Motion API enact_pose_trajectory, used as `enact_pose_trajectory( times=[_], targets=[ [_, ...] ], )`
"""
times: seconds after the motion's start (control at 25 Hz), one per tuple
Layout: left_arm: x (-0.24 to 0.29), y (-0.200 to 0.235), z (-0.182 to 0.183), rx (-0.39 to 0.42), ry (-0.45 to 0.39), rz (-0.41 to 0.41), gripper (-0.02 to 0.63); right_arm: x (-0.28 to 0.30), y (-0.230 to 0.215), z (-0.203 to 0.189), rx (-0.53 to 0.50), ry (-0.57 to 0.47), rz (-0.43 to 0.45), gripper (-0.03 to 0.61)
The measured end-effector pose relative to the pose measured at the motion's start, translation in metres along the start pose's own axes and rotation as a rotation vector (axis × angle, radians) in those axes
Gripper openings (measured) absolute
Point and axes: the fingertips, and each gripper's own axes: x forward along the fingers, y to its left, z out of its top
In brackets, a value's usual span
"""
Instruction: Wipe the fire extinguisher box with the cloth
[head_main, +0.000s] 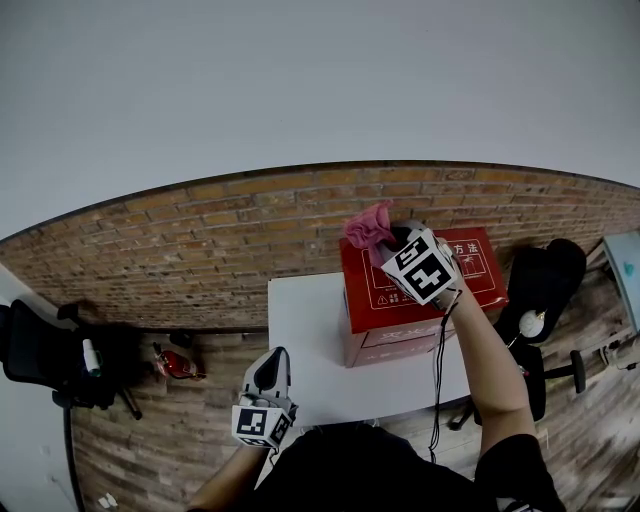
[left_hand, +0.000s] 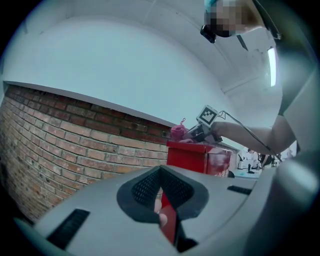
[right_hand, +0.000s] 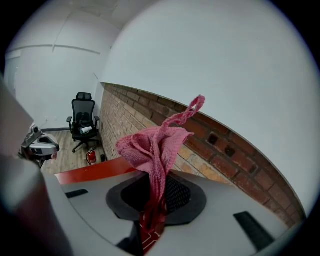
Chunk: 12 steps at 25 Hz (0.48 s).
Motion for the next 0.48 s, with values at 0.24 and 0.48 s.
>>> enact_pose_trajectory(
  times=[0.24, 0.48],
  targets=[
    [0.006, -0.008, 0.001, 0.003, 0.003, -0.01, 0.034, -0.006, -0.009, -0.01, 0.009, -0.005, -0.011, 0.067],
    [0.01, -0.015, -0.002, 0.008, 0.007, -0.016, 0.034, -0.014, -0.016, -0.018, 0.012, -0.004, -0.015, 0.067]
  ],
)
